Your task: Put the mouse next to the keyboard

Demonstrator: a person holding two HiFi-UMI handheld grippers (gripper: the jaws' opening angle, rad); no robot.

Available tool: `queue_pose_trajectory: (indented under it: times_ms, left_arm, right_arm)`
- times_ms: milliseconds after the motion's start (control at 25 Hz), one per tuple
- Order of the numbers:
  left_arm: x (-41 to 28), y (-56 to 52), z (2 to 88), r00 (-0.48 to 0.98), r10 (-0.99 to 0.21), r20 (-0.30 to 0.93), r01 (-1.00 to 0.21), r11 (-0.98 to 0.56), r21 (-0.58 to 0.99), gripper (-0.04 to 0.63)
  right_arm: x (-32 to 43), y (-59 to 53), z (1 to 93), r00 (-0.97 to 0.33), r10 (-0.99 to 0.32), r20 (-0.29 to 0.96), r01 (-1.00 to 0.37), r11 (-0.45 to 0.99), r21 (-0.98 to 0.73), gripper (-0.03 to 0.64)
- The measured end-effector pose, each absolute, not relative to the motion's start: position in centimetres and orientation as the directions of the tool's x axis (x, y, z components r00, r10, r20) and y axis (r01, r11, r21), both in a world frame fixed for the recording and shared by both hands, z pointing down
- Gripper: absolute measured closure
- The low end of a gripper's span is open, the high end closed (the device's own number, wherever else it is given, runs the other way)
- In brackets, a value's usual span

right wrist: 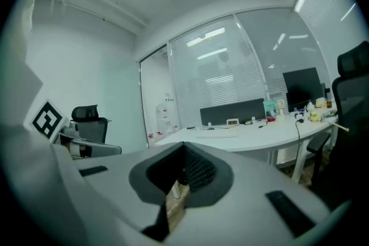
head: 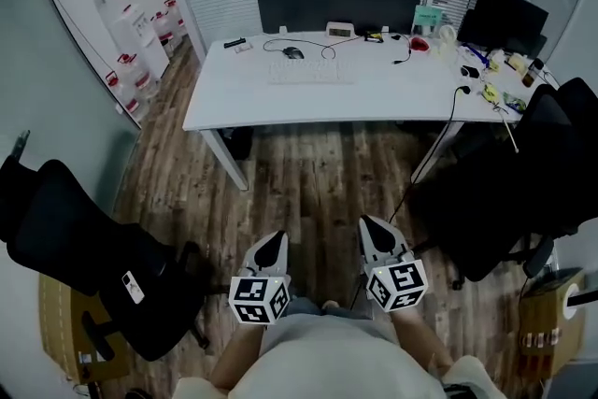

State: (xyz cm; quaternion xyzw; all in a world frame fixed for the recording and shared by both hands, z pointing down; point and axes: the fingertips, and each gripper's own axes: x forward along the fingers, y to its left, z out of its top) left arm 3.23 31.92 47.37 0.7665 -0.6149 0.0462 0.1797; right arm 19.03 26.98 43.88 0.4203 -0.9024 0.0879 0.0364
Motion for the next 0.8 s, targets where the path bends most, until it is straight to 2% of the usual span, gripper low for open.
queue_pose_trajectory:
  times_ms: [480, 520, 560, 720, 800]
  left_arm:
    - [4.3, 31.3, 46.5, 0.239, -0.94, 0.245, -0.95, -0.173, 0.26, 0.578]
    - [4.3, 31.3, 46.5, 0.234, -0.941, 0.242, -0.949, -0.168, 0.266, 0.562]
    - [4.3, 31.2, 46.4, 0.231, -0.943, 0.24, -0.95, -0.165, 0.266, 0.517]
    - [4.7, 31.0, 46.3, 0.23, -0.944, 0.235, -0.95, -0.166, 0.264, 0.452]
    - [4.9, 30.9, 46.4, 0.235, -0.942, 0.241, -0.951, -0.171, 0.259, 0.422]
  right_arm:
    - [20.6, 26.3, 43.6, -0.664, -0.736, 0.133, -0.747, 0.66, -0.08, 0.615]
    - [20.6, 26.3, 43.6, -0.67, -0.729, 0.135, -0.741, 0.667, -0.074, 0.614]
    - [20.7, 26.3, 43.6, -0.677, -0.723, 0.138, -0.735, 0.675, -0.073, 0.579]
    - [21.2, 25.8, 43.9, -0.69, -0.71, 0.142, -0.723, 0.684, -0.099, 0.494]
    - [21.2, 25.4, 44.0, -0.694, -0.706, 0.143, -0.72, 0.684, -0.118, 0.43]
